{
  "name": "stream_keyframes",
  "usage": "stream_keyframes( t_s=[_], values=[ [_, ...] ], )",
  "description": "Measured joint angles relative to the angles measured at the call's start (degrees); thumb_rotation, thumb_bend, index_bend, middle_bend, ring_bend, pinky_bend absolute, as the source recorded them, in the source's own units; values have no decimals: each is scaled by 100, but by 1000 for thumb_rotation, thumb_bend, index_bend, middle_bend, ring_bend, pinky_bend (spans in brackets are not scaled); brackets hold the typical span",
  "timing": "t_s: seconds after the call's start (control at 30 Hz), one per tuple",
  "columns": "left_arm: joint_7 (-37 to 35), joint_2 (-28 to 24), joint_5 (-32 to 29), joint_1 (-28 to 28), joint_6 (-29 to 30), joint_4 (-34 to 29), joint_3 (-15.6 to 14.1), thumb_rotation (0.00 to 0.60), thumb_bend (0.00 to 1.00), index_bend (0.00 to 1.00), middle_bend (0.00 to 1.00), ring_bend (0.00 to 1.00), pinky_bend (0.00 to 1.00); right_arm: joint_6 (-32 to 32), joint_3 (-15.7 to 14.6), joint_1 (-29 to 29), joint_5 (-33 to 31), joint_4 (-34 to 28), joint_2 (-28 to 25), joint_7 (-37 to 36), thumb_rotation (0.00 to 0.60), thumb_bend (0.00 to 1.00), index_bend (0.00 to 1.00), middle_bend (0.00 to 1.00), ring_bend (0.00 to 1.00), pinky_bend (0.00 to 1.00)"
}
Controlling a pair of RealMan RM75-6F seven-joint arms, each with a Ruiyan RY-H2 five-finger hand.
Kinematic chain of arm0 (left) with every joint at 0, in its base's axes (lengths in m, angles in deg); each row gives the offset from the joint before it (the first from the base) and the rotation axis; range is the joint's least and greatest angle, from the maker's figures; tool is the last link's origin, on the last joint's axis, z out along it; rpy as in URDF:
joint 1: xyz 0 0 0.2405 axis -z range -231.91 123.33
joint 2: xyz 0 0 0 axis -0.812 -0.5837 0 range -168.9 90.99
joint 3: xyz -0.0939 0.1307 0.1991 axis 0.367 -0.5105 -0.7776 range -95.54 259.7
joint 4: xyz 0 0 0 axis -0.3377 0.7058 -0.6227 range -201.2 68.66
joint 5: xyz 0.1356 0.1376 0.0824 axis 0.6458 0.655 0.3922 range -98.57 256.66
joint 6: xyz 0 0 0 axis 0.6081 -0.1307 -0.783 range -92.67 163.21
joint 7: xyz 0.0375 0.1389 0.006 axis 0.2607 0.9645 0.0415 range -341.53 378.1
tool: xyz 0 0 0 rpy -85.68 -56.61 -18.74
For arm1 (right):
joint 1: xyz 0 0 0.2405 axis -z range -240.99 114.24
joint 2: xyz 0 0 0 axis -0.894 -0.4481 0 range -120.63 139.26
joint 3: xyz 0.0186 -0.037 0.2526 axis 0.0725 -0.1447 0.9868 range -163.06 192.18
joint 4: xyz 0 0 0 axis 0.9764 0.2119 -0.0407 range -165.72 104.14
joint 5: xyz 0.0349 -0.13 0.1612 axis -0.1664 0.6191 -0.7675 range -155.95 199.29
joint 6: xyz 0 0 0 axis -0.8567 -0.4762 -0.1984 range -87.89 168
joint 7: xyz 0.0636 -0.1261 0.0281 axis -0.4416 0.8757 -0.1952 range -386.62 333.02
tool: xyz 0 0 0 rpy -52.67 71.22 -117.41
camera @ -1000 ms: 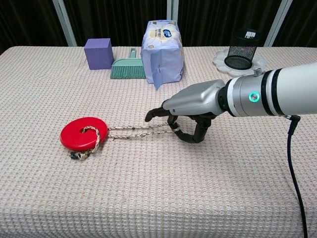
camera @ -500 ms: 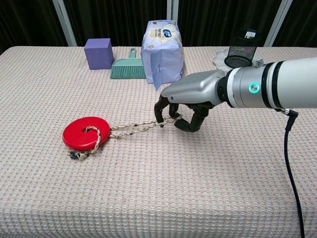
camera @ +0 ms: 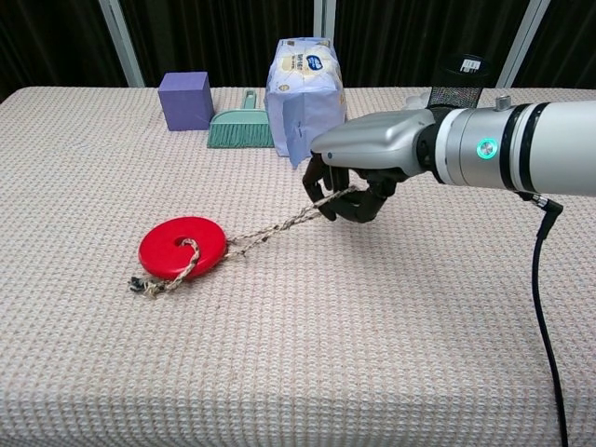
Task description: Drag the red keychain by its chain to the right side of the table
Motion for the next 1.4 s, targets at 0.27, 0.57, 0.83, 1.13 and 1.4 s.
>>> stream_keyframes(
  t_s=[0.27, 0.57, 0.83, 1.13, 1.4],
  values=[
    [50, -21, -2, 9, -2, -67, 14, 600, 0, 134, 105, 23, 133, -697, -104, 569, 388, -359, -543, -91, 600, 584, 964, 960, 370, 0],
    [194, -14, 31, 63, -46, -169, 16, 600, 0, 134, 105, 23, 133, -1670, -370, 1714, 820, -677, -1596, -896, 600, 598, 979, 963, 378, 0],
    [432, -17, 56, 127, -113, -357, 8, 600, 0, 134, 105, 23, 133, -2338, -588, 2771, 1102, -336, -2184, -1862, 600, 600, 981, 963, 378, 0],
    [717, -67, 71, 186, -150, -615, 9, 600, 0, 134, 105, 23, 133, -2692, -516, 3695, 1097, 622, -2406, -3094, 600, 602, 982, 963, 378, 0],
    [881, -113, 61, 218, -175, -774, 7, 600, 0, 134, 105, 23, 133, -2727, -181, 4242, 948, 1352, -2513, -3684, 600, 605, 983, 963, 378, 0]
  ],
)
